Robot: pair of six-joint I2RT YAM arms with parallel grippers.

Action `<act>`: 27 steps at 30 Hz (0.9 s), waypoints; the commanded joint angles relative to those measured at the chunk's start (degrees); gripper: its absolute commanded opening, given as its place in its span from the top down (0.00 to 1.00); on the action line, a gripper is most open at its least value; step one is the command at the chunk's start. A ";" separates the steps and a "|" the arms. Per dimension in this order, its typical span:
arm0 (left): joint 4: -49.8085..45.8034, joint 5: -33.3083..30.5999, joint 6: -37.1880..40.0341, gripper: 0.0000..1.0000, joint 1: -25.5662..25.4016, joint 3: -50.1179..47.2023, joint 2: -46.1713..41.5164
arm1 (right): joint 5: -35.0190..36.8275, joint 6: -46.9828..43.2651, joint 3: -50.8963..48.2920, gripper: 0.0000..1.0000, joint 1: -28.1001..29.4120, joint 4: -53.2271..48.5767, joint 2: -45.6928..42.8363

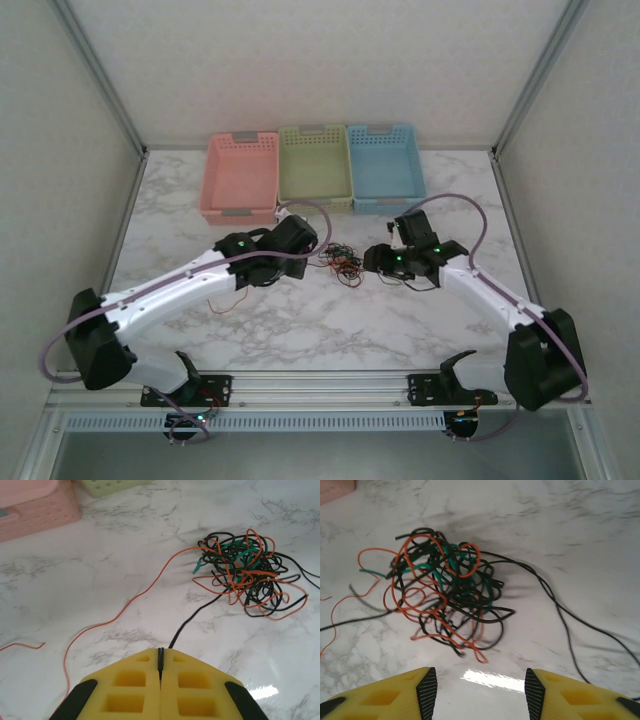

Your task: Untangle the cables

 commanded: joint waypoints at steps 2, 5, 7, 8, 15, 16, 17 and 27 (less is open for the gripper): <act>-5.56 -0.52 1.04 1.00 0.52 -2.54 -5.26 | -1.39 0.72 5.10 0.52 4.24 2.85 6.37; -5.16 0.30 0.86 1.00 0.52 -4.98 -7.95 | 0.51 0.02 7.76 0.56 6.81 3.74 9.69; -5.19 0.30 0.48 1.00 0.54 -6.15 -9.17 | 0.98 -0.42 9.55 0.57 7.54 3.80 12.05; -5.01 0.30 0.31 1.00 0.53 -6.76 -9.83 | 0.77 -0.81 10.73 0.58 7.88 3.38 13.40; -3.81 0.11 -2.16 1.00 0.61 -12.13 -13.51 | 1.52 -2.87 17.68 0.57 11.46 1.34 20.35; -3.54 0.46 -2.31 1.00 0.60 -12.55 -13.75 | 1.80 -2.85 18.58 0.57 11.89 1.11 21.34; -3.37 0.34 -2.49 1.00 0.65 -12.94 -13.88 | 2.05 -2.78 19.40 0.57 12.16 0.86 22.19; -2.69 -0.24 -2.97 1.00 0.72 -13.79 -15.18 | 3.69 -3.58 23.82 0.61 14.39 -1.71 26.69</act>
